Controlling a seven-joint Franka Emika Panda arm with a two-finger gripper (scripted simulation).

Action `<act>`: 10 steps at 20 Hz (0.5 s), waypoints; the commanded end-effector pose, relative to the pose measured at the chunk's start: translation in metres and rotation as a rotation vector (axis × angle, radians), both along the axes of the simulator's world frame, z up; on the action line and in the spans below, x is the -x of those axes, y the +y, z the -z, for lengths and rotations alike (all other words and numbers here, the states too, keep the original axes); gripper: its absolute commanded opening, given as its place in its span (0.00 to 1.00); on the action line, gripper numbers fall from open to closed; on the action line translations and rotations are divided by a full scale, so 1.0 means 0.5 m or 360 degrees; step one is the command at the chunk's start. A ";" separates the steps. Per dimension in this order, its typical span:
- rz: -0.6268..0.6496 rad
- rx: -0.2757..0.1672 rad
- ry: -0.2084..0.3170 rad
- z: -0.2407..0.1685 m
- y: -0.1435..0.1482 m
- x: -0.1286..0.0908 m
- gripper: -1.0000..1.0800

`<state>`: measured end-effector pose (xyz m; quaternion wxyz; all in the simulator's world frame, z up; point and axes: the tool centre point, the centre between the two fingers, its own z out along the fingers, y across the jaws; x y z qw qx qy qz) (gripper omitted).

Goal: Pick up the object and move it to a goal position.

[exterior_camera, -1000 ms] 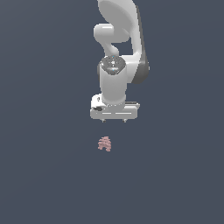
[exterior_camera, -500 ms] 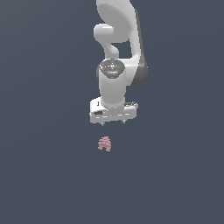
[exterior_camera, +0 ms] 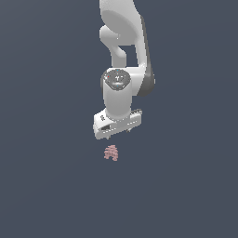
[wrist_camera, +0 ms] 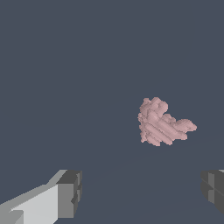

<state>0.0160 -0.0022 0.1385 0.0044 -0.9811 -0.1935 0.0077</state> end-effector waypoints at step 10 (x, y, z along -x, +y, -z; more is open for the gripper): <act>-0.0501 0.0004 -0.0005 0.031 -0.020 -0.027 0.96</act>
